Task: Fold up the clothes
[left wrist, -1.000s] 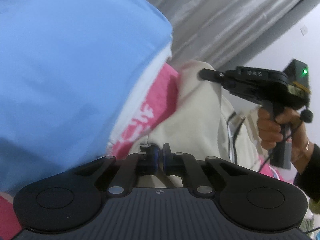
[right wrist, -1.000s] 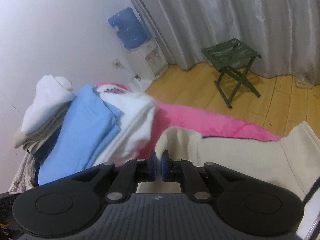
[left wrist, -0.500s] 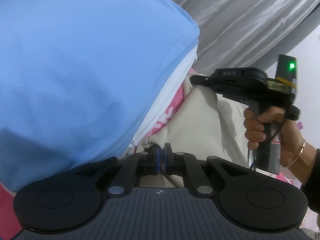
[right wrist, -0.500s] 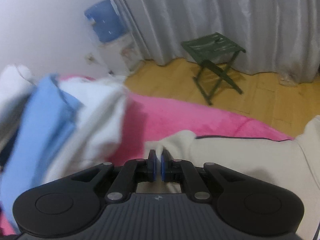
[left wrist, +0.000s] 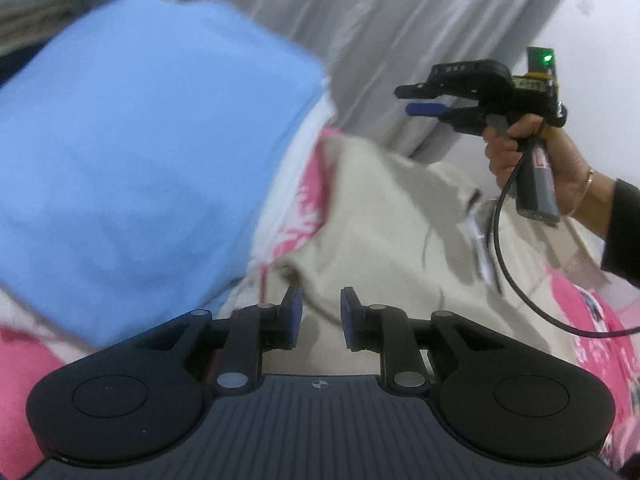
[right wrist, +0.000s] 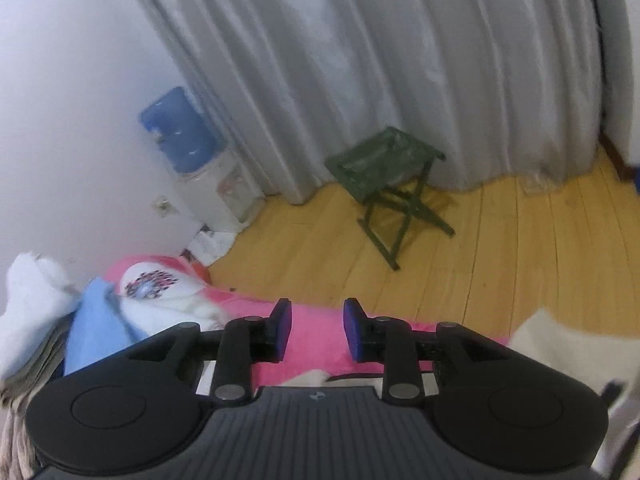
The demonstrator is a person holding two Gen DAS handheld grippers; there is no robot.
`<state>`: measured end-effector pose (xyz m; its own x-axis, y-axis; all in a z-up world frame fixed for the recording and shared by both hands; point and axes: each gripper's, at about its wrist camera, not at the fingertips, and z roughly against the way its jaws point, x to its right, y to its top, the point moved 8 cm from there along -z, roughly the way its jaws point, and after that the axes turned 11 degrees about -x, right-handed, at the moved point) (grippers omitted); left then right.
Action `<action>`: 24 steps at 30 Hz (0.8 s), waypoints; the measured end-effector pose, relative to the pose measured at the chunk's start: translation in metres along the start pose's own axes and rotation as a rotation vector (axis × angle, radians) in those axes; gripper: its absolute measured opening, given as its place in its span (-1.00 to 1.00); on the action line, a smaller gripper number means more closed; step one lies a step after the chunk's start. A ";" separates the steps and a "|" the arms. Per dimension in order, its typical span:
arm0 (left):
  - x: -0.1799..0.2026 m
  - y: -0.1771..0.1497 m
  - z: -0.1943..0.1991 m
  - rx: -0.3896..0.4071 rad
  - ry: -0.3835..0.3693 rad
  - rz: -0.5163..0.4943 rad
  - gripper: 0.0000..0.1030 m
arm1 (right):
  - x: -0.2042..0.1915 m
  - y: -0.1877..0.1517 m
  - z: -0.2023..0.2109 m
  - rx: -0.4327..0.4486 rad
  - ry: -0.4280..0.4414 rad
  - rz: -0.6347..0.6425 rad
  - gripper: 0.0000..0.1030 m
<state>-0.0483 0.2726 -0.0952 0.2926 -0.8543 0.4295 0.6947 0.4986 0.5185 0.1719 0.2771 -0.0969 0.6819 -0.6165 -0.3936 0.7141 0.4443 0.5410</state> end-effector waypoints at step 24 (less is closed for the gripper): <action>-0.009 0.019 -0.050 -0.054 0.074 -0.024 -0.62 | -0.016 -0.002 -0.034 -0.088 -0.323 0.246 -0.96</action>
<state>-0.0052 0.2827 -0.1263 0.3218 -0.8756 0.3603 0.7359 0.4707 0.4866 0.1646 0.3080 -0.1169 0.7591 -0.6510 0.0001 0.5566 0.6490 0.5186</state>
